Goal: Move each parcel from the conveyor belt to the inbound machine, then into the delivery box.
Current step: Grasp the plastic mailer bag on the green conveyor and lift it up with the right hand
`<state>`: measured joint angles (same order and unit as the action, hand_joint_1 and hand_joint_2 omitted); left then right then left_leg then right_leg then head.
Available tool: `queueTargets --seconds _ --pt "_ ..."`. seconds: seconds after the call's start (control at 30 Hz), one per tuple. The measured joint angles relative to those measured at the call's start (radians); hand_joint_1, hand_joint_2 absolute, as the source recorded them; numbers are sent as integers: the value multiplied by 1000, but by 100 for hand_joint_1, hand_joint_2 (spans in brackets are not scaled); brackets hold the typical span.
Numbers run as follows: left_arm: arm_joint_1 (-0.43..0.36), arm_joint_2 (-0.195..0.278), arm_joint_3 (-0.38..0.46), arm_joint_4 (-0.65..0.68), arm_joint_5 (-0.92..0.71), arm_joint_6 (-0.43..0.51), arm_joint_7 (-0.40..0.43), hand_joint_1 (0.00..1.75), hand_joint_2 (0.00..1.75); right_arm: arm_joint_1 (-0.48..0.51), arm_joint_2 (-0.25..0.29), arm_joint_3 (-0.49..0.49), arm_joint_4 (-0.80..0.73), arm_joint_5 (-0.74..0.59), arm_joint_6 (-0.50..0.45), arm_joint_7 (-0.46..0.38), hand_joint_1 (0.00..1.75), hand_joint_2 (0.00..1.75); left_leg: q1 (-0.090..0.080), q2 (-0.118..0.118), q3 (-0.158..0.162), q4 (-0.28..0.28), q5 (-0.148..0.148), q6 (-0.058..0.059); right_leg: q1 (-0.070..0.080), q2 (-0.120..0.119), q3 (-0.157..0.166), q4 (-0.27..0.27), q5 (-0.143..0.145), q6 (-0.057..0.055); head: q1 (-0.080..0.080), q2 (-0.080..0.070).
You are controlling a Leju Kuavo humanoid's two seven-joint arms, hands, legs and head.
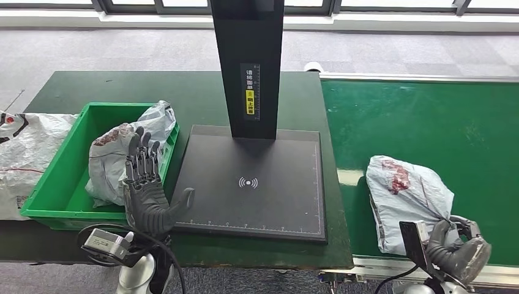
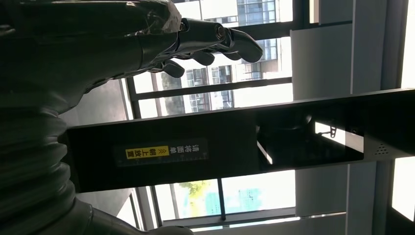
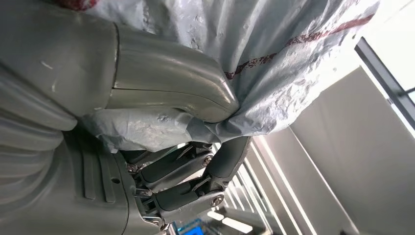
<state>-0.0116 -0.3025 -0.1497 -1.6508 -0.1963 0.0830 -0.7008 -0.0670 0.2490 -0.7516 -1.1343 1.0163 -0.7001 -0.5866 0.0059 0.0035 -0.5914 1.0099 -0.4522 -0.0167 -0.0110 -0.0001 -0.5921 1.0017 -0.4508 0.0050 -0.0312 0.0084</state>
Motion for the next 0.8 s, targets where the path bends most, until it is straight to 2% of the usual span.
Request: queueTargets --seconds 0.17,0.37,0.7,0.8 --pt "-2 0 0 12 12 10 0 0 175 35 52 1 -173 -73 0 -78 175 175 0 0 0 0 0 0 -1 0 0 0 0 0 0 0" --pt "-4 3 0 13 30 19 0 0 175 89 77 84 -361 -87 0 -46 175 175 0 0 -1 0 0 0 -1 0 0 0 0 0 0 0" --pt "-5 3 0 12 30 20 0 0 175 114 79 140 -462 -87 0 -39 175 175 0 0 -1 0 0 0 -1 0 1 0 0 0 0 0" --pt "-5 3 0 11 30 21 0 0 175 125 79 189 -498 -76 1 -36 175 175 0 0 -1 0 0 0 -1 0 1 0 0 0 0 0"
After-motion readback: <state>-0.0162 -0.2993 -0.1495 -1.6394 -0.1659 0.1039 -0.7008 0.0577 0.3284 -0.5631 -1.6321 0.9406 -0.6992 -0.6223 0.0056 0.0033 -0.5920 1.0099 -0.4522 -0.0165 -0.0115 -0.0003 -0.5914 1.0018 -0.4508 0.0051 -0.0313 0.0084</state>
